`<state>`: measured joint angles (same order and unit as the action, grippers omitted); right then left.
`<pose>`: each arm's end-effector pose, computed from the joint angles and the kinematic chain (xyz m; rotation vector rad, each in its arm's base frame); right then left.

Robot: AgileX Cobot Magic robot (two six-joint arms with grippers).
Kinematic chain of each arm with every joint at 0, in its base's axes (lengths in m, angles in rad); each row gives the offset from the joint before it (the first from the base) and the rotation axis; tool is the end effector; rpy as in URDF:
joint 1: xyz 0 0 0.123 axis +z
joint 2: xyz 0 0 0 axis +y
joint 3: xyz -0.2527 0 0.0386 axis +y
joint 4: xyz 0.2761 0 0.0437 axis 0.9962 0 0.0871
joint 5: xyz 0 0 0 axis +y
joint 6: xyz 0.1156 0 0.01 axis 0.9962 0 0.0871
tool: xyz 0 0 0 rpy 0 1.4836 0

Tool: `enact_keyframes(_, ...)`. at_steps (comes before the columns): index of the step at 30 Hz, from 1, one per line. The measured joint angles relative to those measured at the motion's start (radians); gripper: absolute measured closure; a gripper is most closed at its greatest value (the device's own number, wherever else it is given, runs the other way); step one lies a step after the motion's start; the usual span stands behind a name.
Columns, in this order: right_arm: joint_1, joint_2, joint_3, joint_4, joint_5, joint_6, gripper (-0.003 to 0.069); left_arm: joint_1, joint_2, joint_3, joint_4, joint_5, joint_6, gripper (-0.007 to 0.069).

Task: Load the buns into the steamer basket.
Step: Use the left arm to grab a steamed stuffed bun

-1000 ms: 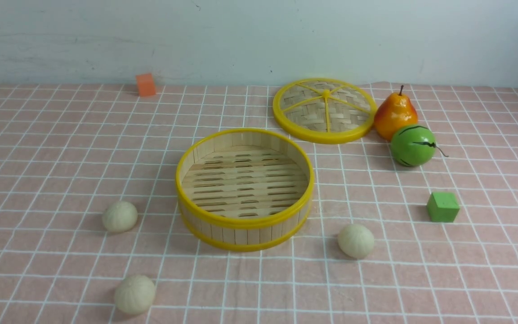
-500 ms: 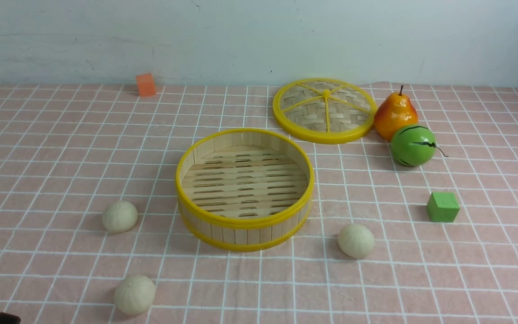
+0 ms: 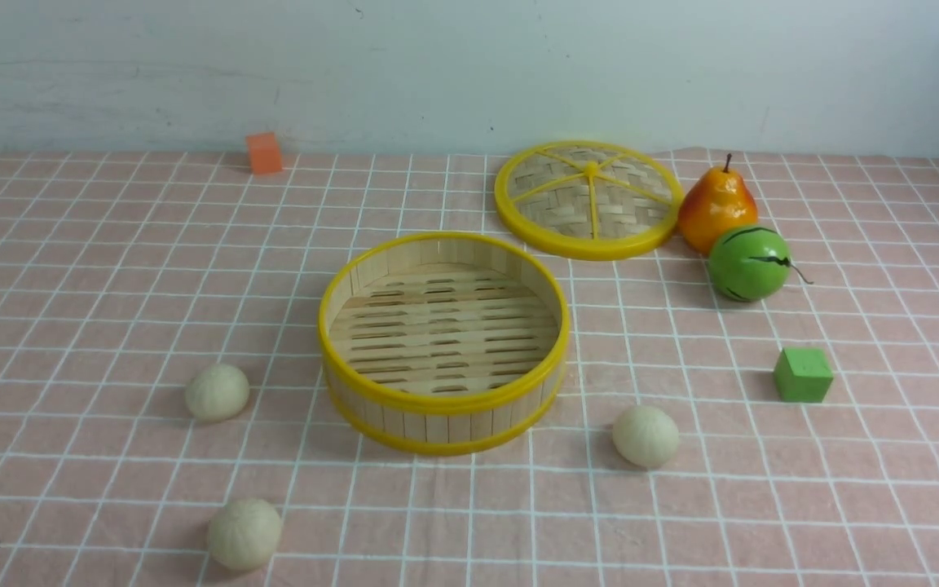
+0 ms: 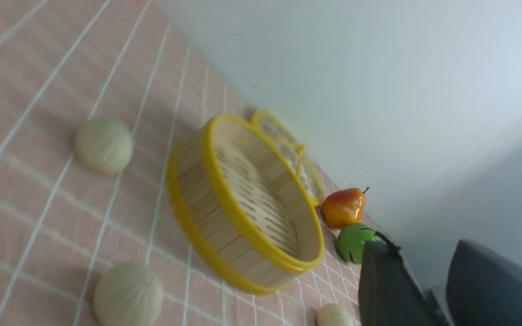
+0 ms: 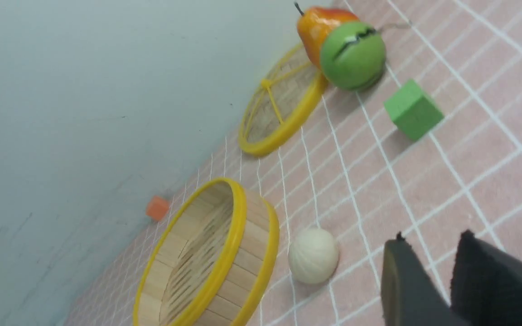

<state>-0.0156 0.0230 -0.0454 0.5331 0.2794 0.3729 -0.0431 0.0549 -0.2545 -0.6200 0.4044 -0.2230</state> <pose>0.1374 0.0142 0.2020 0.6713 1.6300 0.7637 0.1233 -0.0319 0.2674 -0.4499 1.6228 -0.8321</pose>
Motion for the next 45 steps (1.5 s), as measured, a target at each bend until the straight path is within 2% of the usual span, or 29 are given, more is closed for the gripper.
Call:
enact_keyframes(2, 0.0, 0.057, -0.041, -0.014, -0.009, -0.049, 0.0576, 0.0, 0.088, -0.087, 0.031, 0.057, 0.03, 0.0489)
enact_keyframes(3, 0.0, 0.137, -0.088, -0.031, -0.009, -0.108, 0.0644, 0.0, 0.195, -0.167, 0.069, 0.127, 0.041, 0.0542)
enact_keyframes(4, 0.0, 0.172, -0.109, -0.038, -0.006, -0.141, 0.0663, 0.0, 0.251, -0.197, 0.086, 0.157, 0.046, 0.0569)
enact_keyframes(6, 0.0, 0.286, -0.185, -0.059, 0.019, -0.229, 0.0678, 0.0, 0.377, -0.306, 0.147, 0.267, 0.067, 0.0627)
enact_keyframes(7, 0.0, 0.299, -0.195, -0.059, 0.024, -0.24, 0.0678, 0.0, 0.391, -0.306, 0.154, 0.267, 0.07, 0.0633)
enact_keyframes(9, 0.0, 0.458, -0.326, -0.079, 0.114, -0.373, 0.0679, 0.0, 0.534, -0.44, 0.222, 0.411, 0.119, 0.0638)
enact_keyframes(12, 0.011, 0.642, -0.498, -0.083, 0.31, -0.548, 0.0679, 0.0, 0.702, -0.584, 0.31, 0.567, 0.195, 0.0638)
enact_keyframes(15, 0.059, 0.782, -0.631, -0.066, 0.493, -0.65, 0.0679, 0.0, 0.839, -0.676, 0.36, 0.665, 0.234, 0.0638)
enact_keyframes(17, 0.16, 0.896, -0.738, -0.057, 0.614, -0.694, 0.0676, 0.0, 0.932, -0.727, 0.372, 0.699, 0.247, 0.0638)
enact_keyframes(18, 0.171, 0.905, -0.746, -0.057, 0.624, -0.697, 0.0675, 0.0, 0.932, -0.727, 0.372, 0.699, 0.248, 0.0638)
enact_keyframes(19, 0.268, 0.969, -0.808, -0.065, 0.696, -0.716, 0.0671, 0.0, 0.987, -0.754, 0.379, 0.705, 0.255, 0.0638)
enact_keyframes(21, 0.4, 1.033, -0.874, -0.09, 0.767, -0.726, 0.0669, 0.0, 1.051, -0.789, 0.387, 0.71, 0.277, 0.0638)
enact_keyframes(22, 0.413, 1.039, -0.88, -0.098, 0.778, -0.726, 0.0669, 0.0, 1.064, -0.793, 0.388, 0.711, 0.277, 0.0638)
enact_keyframes(25, 0.614, 1.11, -0.953, -0.157, 0.84, -0.727, 0.0666, 0.0, 1.164, -0.862, 0.392, 0.721, 0.296, 0.0638)
enact_keyframes(28, 0.681, 1.127, -0.968, -0.178, 0.84, -0.728, 0.0664, 0.0, 1.241, -0.917, 0.393, 0.726, 0.3, 0.0637)
enact_keyframes(30, 0.717, 1.132, -0.97, -0.185, 0.824, -0.729, 0.0662, -0.005, 1.32, -0.989, 0.414, 0.741, 0.302, 0.0611)
enact_keyframes(34, 0.718, 1.135, -0.971, -0.219, 0.79, -0.729, 0.0661, -0.072, 1.42, -1.057, 0.532, 0.75, 0.277, 0.0504)
enact_keyframes(35, 0.718, 1.135, -0.971, -0.22, 0.789, -0.729, 0.0661, -0.072, 1.426, -1.06, 0.532, 0.748, 0.273, 0.0504)
enact_keyframes(37, 0.718, 1.135, -0.971, -0.228, 0.781, -0.729, 0.0659, -0.124, 1.485, -1.084, 0.61, 0.701, 0.204, 0.0385)
enact_keyframes(40, 0.718, 1.135, -0.972, -0.23, 0.782, -0.729, 0.0657, -0.139, 1.562, -1.099, 0.69, 0.596, 0.059, 0.0223)
enact_keyframes(43, 0.718, 1.135, -0.972, -0.234, 0.782, -0.729, 0.0655, -0.139, 1.646, -1.103, 0.768, 0.54, -0.043, 0.009)
enact_keyframes(45, 0.718, 1.135, -0.972, -0.244, 0.782, -0.729, 0.0652, -0.139, 1.712, -1.106, 0.787, 0.521, -0.069, 0.0038)
